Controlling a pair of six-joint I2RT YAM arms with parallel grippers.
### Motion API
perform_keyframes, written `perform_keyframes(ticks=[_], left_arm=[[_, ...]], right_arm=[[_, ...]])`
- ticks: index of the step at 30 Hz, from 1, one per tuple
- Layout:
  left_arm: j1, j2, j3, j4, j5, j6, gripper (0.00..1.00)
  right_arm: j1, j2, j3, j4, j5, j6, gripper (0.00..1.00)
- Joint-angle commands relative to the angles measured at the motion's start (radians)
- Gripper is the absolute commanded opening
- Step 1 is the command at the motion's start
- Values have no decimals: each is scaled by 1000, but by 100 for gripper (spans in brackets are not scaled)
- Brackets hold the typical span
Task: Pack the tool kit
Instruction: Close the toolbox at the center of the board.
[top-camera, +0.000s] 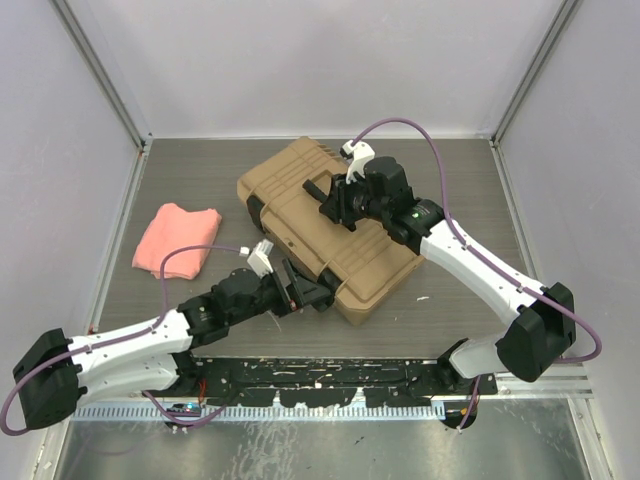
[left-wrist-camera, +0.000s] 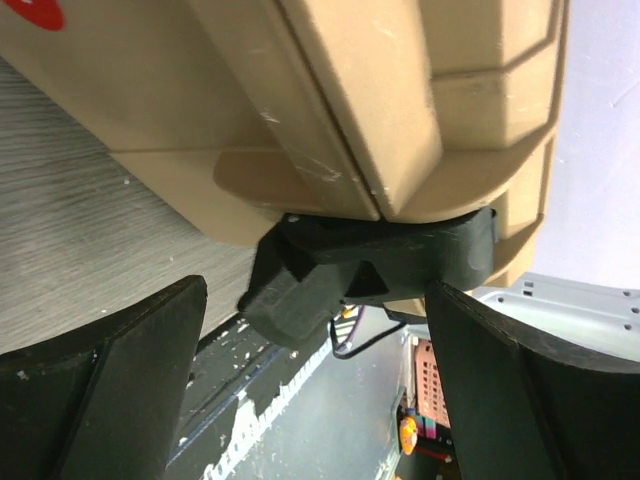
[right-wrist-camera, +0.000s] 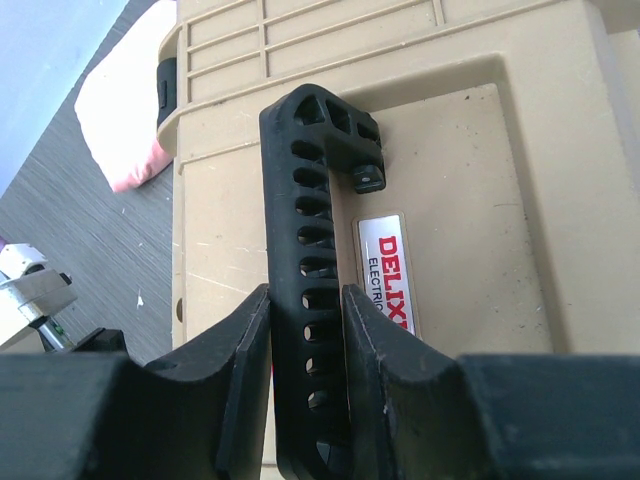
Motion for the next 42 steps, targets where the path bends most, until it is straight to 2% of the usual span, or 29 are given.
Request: perform_keyframes(ticks=[1,6,10,18,27,42], left_arm=[[11,-37,-25,-59,-137,30,94],[11,-130,-53,-90,-139,40,95],[11,-204,-81,-102,-132,50,91],[11,-260,-123,-118,-115,48,73],[11,-191,-167,-3,-70,22,60],[9,8,-96,78,-45,53,60]], right_arm=[[36,11,-35,-62,-12,145,13],[37,13,-33,-63,-7,142,13],[36,14,-35,-62,-5,141,13],[37,24,-28,-62,-8,143,13],[36,25,-25,-63,-10,148,13],[36,11,-28,-62,-70,168,13]])
